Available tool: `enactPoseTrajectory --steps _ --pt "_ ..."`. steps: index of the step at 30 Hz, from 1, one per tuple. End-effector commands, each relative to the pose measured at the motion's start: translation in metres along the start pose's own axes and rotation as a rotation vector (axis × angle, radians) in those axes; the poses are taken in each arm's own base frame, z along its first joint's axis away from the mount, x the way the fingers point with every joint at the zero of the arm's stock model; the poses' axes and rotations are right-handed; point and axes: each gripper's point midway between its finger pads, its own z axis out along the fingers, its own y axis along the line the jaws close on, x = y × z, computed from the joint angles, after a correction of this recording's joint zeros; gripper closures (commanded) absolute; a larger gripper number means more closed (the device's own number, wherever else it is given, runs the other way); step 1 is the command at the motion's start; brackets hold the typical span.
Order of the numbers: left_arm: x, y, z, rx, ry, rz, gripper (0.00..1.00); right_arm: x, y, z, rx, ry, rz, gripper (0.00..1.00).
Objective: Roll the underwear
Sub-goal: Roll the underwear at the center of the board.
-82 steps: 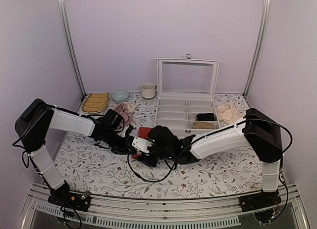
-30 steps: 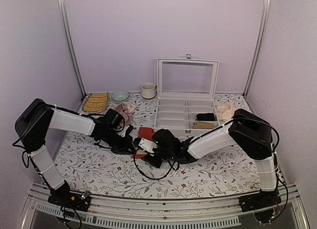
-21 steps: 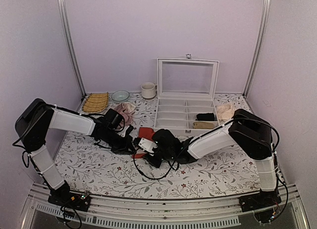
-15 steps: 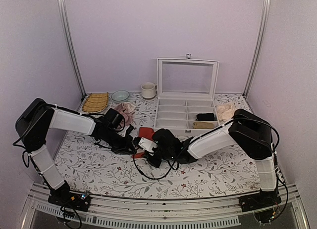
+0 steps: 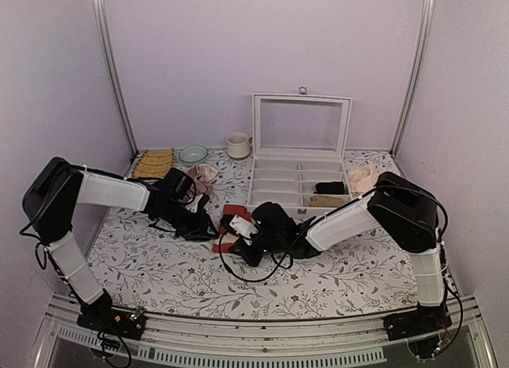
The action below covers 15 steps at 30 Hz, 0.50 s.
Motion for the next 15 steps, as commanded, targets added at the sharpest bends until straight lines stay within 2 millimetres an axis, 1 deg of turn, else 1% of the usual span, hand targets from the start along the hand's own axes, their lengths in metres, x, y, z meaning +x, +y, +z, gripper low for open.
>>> enactPoseTrajectory --steps 1,8,11,12,14,15 --pt "-0.015 -0.005 -0.011 0.023 -0.048 -0.003 0.66 0.048 0.008 -0.008 -0.132 0.165 0.190 1.00" --pt "-0.021 -0.005 -0.015 0.039 -0.085 -0.008 0.64 0.046 0.006 -0.015 -0.280 0.200 0.369 1.00" --pt "-0.023 -0.009 -0.016 0.063 -0.099 -0.007 0.64 0.045 0.003 -0.019 -0.332 0.204 0.450 1.00" --pt "-0.023 -0.010 -0.016 0.073 -0.103 -0.005 0.63 0.045 0.002 -0.019 -0.342 0.206 0.468 1.00" --pt "-0.022 -0.012 -0.016 0.088 -0.108 0.000 0.57 0.045 0.002 -0.019 -0.365 0.218 0.505 1.00" --pt "-0.022 -0.012 -0.016 0.093 -0.112 0.003 0.57 0.046 0.003 -0.020 -0.379 0.227 0.523 1.00"
